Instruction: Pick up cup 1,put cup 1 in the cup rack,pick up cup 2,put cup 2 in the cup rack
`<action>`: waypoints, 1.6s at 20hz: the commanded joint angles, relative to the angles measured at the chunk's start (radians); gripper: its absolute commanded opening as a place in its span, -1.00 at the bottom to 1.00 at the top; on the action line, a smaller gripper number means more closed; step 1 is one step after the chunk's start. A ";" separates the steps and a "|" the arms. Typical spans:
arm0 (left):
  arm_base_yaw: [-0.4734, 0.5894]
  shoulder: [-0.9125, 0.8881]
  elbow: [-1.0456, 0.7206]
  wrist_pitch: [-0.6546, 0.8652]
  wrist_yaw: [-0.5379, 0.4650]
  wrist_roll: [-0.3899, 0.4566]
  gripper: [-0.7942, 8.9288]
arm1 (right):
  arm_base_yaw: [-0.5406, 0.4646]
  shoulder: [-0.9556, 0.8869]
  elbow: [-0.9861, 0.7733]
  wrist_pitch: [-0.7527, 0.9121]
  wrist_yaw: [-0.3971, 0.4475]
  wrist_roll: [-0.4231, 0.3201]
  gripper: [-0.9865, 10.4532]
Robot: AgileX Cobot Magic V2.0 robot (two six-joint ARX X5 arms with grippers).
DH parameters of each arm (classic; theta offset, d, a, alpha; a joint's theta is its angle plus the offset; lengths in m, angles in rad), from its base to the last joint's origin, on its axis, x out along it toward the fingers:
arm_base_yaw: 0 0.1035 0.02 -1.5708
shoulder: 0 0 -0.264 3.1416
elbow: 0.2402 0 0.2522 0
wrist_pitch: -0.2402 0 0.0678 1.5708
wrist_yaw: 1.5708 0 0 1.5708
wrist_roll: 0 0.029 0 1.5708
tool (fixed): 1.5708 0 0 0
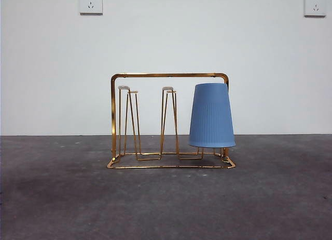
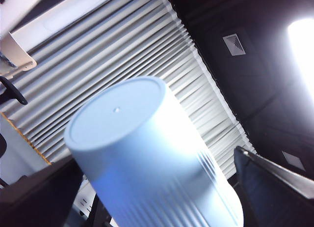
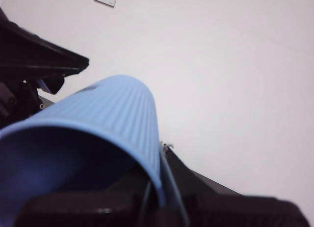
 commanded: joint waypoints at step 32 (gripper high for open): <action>0.134 -0.050 -0.003 -0.034 0.068 0.071 -0.85 | 0.001 0.031 0.117 -0.331 0.005 0.207 -0.44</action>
